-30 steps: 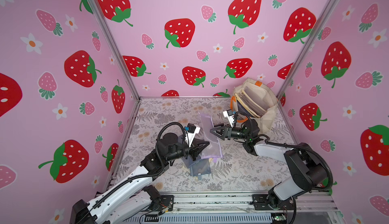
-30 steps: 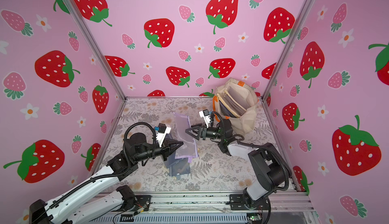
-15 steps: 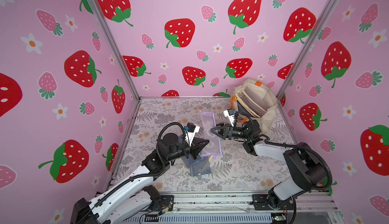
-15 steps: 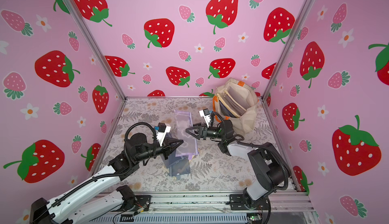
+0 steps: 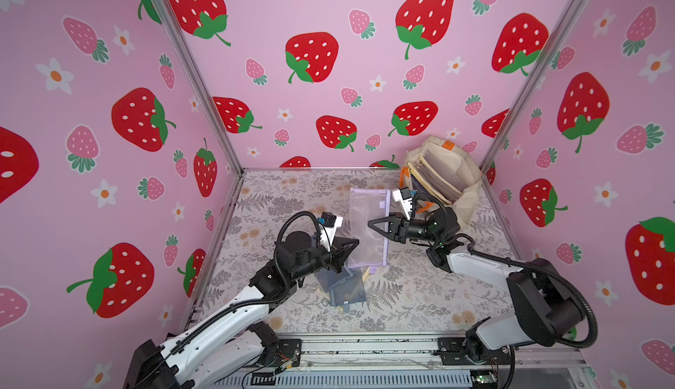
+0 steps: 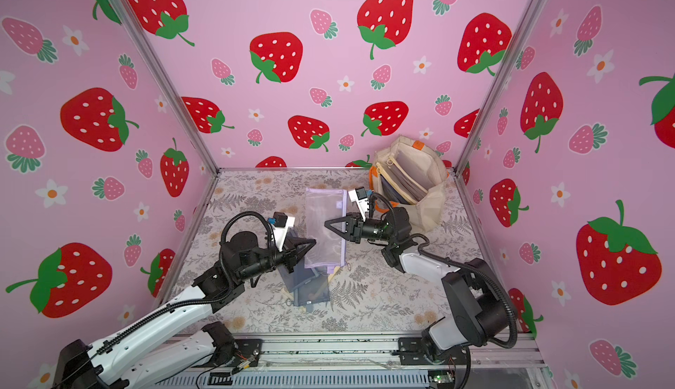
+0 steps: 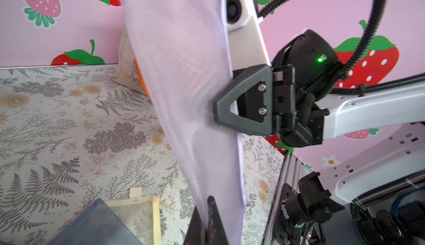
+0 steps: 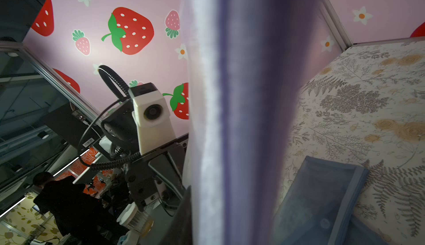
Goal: Put the pencil pouch into the canvas bag
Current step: Pick up the pencil pouch.
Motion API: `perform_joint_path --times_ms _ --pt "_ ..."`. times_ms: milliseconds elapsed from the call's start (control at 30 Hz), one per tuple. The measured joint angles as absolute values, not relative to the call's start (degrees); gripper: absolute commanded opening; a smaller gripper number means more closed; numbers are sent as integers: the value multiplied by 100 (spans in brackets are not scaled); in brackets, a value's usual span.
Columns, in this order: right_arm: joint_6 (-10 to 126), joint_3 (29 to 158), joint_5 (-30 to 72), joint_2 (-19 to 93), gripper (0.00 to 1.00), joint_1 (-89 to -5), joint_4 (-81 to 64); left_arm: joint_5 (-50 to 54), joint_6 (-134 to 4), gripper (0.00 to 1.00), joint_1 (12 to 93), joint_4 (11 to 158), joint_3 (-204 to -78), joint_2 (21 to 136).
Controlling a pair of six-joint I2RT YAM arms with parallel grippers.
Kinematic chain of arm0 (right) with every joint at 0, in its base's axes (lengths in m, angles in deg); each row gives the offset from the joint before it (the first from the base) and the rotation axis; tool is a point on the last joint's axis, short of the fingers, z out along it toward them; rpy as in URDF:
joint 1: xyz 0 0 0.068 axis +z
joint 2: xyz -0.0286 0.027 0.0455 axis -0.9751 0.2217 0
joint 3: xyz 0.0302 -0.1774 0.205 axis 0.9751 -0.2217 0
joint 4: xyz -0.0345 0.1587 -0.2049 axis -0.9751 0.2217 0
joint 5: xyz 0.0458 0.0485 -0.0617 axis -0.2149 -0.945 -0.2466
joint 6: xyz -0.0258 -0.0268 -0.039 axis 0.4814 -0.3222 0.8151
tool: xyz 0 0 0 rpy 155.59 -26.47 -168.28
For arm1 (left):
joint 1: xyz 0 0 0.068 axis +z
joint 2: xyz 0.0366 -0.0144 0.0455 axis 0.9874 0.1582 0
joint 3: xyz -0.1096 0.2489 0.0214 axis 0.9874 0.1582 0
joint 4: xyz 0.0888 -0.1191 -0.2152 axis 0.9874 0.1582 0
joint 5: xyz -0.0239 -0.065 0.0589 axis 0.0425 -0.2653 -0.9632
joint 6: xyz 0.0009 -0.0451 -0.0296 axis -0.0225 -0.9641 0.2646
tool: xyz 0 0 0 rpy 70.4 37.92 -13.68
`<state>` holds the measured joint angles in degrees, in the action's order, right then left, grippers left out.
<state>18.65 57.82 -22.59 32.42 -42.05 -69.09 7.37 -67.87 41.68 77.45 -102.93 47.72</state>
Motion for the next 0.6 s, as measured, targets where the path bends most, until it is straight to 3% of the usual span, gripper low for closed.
perform_joint_path --times_ms 100,300,400,467,600 --pt "2109 5782 -2213 3056 3 -4205 -6544 619 -6859 4 4207 7797 -10251 4774" --pt "3104 6074 -1964 2538 0 -4203 -4642 392 -6916 66 4248 7950 -10243 4825" --pt "3888 6682 -1673 2256 0 -4254 -3149 206 -6977 87 4294 8121 -10240 4836" --pt "4424 7198 -1395 2131 0 -4330 -2203 68 -7017 98 4338 8289 -10240 4866" --pt "5668 8678 -466 2195 0 -4557 -22 -233 -7106 99 4393 8656 -10240 5004"
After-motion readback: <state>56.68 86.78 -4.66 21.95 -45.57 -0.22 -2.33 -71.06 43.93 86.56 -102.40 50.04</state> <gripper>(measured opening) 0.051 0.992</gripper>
